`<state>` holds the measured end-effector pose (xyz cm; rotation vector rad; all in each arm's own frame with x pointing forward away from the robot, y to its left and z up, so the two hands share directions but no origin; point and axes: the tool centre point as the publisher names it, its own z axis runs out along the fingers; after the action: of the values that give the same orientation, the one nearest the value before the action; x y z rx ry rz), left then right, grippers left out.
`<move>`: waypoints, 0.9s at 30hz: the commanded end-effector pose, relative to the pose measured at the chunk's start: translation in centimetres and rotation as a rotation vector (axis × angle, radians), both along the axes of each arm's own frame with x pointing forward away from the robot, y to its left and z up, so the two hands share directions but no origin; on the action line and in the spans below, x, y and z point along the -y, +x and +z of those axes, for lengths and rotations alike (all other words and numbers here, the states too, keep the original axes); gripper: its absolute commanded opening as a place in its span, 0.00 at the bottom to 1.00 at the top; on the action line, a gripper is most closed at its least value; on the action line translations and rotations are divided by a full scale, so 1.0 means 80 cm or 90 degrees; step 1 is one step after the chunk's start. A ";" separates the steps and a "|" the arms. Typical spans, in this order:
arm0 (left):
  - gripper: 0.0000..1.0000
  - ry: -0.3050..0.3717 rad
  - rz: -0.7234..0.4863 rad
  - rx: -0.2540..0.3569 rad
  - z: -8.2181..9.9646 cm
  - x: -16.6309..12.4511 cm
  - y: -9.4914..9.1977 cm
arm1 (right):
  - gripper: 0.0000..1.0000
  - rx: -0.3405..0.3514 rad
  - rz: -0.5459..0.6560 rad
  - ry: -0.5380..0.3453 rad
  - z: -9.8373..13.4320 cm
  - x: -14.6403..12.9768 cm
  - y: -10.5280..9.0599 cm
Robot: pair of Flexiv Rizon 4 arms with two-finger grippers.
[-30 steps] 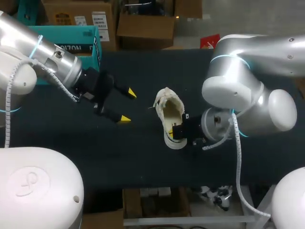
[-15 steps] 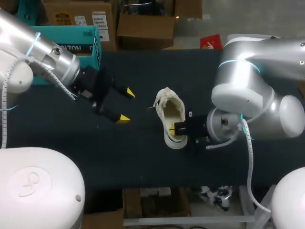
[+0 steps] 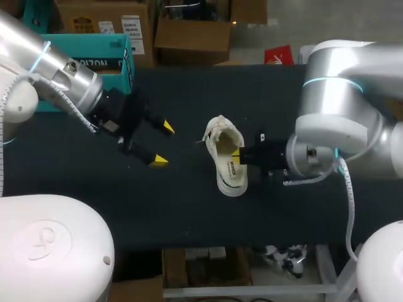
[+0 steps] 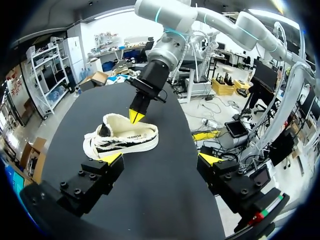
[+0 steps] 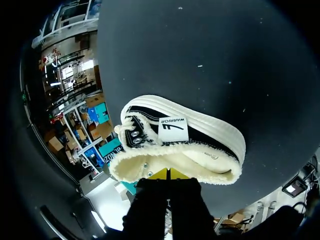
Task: Open the shoe tongue, take the insole out of the shoe, put the insole back into the shoe, and pack the shoe into the shoebox
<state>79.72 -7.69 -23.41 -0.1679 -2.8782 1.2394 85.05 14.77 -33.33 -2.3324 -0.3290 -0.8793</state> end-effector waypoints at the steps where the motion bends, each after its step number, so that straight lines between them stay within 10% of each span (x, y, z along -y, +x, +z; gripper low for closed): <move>1: 1.00 0.010 0.012 -0.006 0.006 -0.004 -0.008 | 0.00 -0.061 0.186 0.138 0.012 0.017 0.012; 17: 1.00 0.026 0.039 -0.026 0.008 -0.017 -0.022 | 0.00 -0.058 0.337 0.272 0.029 0.045 0.032; 19: 1.00 0.028 0.040 -0.026 0.007 -0.017 -0.023 | 0.17 -0.066 0.355 0.283 0.029 0.045 0.032; 27: 1.00 0.034 0.037 -0.042 0.004 -0.012 -0.027 | 0.33 -0.086 0.400 0.311 0.039 0.045 0.037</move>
<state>77.42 -6.52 -23.04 -0.0443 -2.8763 1.1616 87.72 11.96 -30.76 -2.0999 -0.3999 -0.8337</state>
